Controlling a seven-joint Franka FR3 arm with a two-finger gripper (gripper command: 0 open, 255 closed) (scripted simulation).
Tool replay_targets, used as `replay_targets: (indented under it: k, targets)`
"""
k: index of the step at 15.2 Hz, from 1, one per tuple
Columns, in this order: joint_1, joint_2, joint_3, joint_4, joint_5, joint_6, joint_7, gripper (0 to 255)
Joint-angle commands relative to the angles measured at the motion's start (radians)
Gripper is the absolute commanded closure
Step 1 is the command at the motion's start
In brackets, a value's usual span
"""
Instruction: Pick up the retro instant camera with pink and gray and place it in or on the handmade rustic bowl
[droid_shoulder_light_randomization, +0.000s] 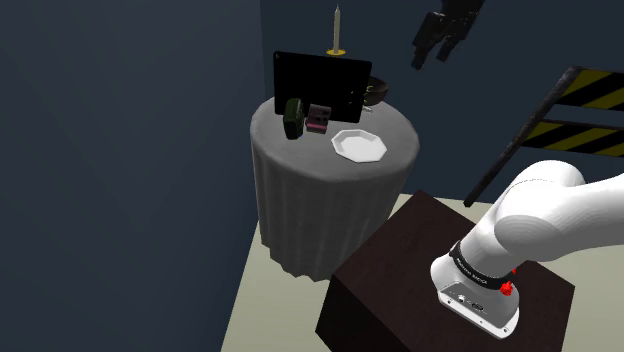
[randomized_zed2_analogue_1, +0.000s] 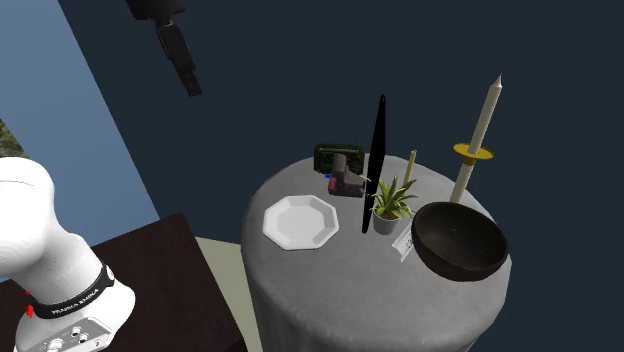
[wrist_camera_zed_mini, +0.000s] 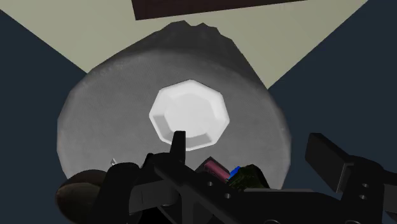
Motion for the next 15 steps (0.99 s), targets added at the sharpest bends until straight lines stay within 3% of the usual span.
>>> replay_targets:
  k: [1, 8, 15]
  targets:
    - [0.0, 0.0, 0.0, 0.0, 0.0, 0.0, 0.0, 0]
    - [0.003, 0.103, -0.043, -0.13, -0.002, 0.298, -0.009, 0]
    - [0.015, 0.286, -0.089, -0.18, 0.013, 0.594, -0.031, 0]
